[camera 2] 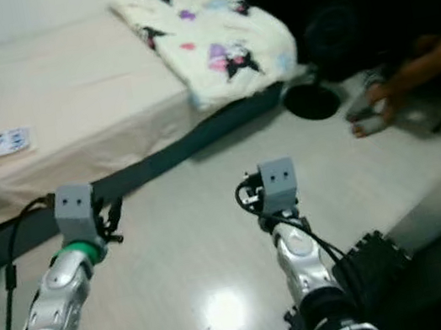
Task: Clean up the room
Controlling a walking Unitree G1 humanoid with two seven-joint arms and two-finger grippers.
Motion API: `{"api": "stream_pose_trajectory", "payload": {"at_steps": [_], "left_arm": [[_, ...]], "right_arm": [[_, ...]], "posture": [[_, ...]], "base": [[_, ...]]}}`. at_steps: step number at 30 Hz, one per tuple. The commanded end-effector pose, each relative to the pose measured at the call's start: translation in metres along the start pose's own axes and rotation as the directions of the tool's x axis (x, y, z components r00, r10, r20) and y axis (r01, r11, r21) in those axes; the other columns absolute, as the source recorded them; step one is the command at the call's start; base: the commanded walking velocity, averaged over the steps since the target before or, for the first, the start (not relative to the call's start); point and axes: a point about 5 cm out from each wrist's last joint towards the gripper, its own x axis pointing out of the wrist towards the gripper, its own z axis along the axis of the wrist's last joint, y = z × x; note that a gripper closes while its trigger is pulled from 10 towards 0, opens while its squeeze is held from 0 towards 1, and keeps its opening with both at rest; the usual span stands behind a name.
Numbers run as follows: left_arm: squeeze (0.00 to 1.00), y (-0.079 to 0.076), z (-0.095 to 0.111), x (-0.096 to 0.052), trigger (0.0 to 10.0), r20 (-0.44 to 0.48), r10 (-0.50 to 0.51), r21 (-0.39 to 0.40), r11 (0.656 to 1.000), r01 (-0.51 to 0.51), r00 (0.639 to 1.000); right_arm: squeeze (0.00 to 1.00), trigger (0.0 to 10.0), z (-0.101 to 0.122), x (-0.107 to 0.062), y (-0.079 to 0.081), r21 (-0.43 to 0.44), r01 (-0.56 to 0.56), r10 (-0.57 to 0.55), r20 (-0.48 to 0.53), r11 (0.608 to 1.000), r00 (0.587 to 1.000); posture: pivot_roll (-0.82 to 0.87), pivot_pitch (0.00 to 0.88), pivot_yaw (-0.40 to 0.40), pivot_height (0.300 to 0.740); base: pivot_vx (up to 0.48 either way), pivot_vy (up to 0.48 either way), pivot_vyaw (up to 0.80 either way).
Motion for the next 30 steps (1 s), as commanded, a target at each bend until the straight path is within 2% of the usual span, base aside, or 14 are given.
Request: {"api": "stream_pose_trajectory", "payload": {"at_steps": [1, 8, 9, 19, 30], "left_arm": [[0.00, -0.003, -0.005, -0.001, 10.0, -0.010, -0.011, 0.018, 1.000, 0.011, 1.000], [0.00, -0.002, -0.012, -0.004, 10.0, -0.029, -0.010, 0.068, 0.998, 0.012, 1.000], [0.00, -0.001, -0.015, -0.005, 10.0, -0.036, -0.009, 0.081, 0.997, 0.012, 0.999], [0.00, -0.002, -0.023, -0.008, 10.0, -0.059, -0.003, 0.092, 0.996, 0.009, 0.998], [0.00, -0.006, -0.022, -0.007, 10.0, -0.048, -0.004, 0.087, 0.996, 0.008, 0.999]], "right_arm": [[0.00, 10.0, -0.006, -0.003, -0.001, 0.002, 0.004, -0.004, -0.026, 1.000, 1.000], [0.00, 10.0, -0.008, -0.004, 0.002, -0.002, -0.003, 0.003, -0.033, 1.000, 0.999], [0.00, 10.0, -0.009, -0.004, 0.003, -0.026, -0.008, 0.007, -0.035, 1.000, 0.999], [0.00, 10.0, -0.012, -0.006, 0.002, -0.030, -0.012, 0.011, -0.040, 0.999, 0.999], [0.00, 10.0, -0.011, -0.005, 0.001, -0.037, -0.004, 0.003, -0.041, 0.999, 0.999]], "posture": [[0.04, 0.027, 0.041, 0.740], [0.04, 0.020, 0.046, 0.740], [0.04, 0.021, 0.047, 0.740], [0.03, 0.021, 0.044, 0.740], [0.04, 0.017, 0.051, 0.740]], "base": [[0.000, 0.000, -0.80], [0.000, 0.000, -0.79], [0.000, 0.000, 0.00], [0.000, 0.000, 0.00], [0.000, 0.000, 0.00]]}}
